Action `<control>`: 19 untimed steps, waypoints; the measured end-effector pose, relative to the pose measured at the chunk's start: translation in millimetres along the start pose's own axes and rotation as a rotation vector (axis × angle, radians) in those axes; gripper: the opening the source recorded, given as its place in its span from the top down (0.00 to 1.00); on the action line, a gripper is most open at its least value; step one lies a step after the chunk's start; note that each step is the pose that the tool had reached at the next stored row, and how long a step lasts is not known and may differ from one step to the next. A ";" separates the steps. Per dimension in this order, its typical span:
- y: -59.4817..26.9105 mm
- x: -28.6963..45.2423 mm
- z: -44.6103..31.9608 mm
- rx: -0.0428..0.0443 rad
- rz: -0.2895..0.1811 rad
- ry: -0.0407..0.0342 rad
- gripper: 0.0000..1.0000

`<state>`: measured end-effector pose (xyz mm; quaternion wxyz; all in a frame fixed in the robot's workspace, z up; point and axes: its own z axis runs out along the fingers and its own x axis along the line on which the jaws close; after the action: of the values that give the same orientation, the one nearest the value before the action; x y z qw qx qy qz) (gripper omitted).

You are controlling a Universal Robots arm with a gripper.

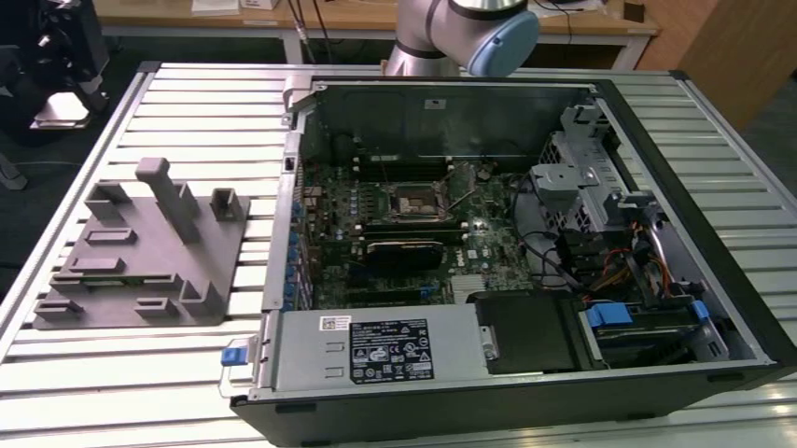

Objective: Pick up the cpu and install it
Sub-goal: 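Pick up the cpu and move it towards the insertion slot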

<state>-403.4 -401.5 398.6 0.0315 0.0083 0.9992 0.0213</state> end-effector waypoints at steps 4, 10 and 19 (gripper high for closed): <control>0.3 -7.3 0.5 0.0000 0.000 0.0000 0.45; 0.9 -19.4 1.3 0.0000 0.000 -0.0001 0.45; 1.7 -36.6 2.4 -0.0001 0.000 -0.0001 0.45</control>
<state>-366.7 -400.3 398.6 0.0315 0.0083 0.9992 0.0214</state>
